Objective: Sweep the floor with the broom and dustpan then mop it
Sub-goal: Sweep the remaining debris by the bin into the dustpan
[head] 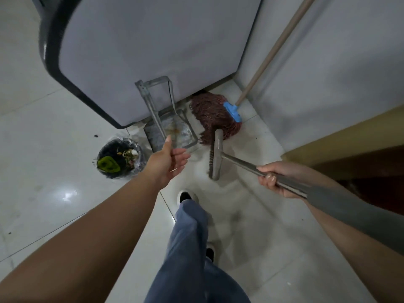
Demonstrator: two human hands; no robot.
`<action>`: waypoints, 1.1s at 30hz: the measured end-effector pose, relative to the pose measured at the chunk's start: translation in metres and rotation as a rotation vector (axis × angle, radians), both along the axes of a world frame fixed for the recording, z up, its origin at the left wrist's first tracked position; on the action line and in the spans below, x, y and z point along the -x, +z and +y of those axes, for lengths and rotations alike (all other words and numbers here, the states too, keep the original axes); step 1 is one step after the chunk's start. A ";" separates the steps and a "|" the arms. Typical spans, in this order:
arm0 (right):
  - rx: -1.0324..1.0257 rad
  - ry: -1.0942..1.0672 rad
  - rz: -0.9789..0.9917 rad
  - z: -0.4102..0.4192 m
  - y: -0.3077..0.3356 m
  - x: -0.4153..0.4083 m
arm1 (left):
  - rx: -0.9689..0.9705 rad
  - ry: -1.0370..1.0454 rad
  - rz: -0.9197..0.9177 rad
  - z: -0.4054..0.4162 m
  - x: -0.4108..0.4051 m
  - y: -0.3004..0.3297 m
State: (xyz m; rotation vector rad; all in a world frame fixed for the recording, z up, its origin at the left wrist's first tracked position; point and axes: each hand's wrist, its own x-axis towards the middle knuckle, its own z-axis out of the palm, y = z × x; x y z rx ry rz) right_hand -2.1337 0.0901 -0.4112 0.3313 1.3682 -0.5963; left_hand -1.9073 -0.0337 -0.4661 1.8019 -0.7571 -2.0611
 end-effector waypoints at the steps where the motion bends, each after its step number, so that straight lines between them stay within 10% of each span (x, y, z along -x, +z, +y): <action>1: 0.012 -0.015 -0.005 -0.007 -0.002 0.005 | -0.002 0.007 0.000 -0.010 0.002 -0.004; 17: -0.150 0.289 0.213 -0.218 -0.024 0.070 | -0.170 0.297 -0.026 -0.242 0.088 -0.112; 21: -0.179 0.319 0.233 -0.236 -0.027 0.071 | -0.231 0.633 0.228 -0.269 0.098 -0.119; 33: -0.167 0.311 0.182 -0.223 -0.004 0.092 | -0.183 0.510 0.257 -0.187 0.110 -0.101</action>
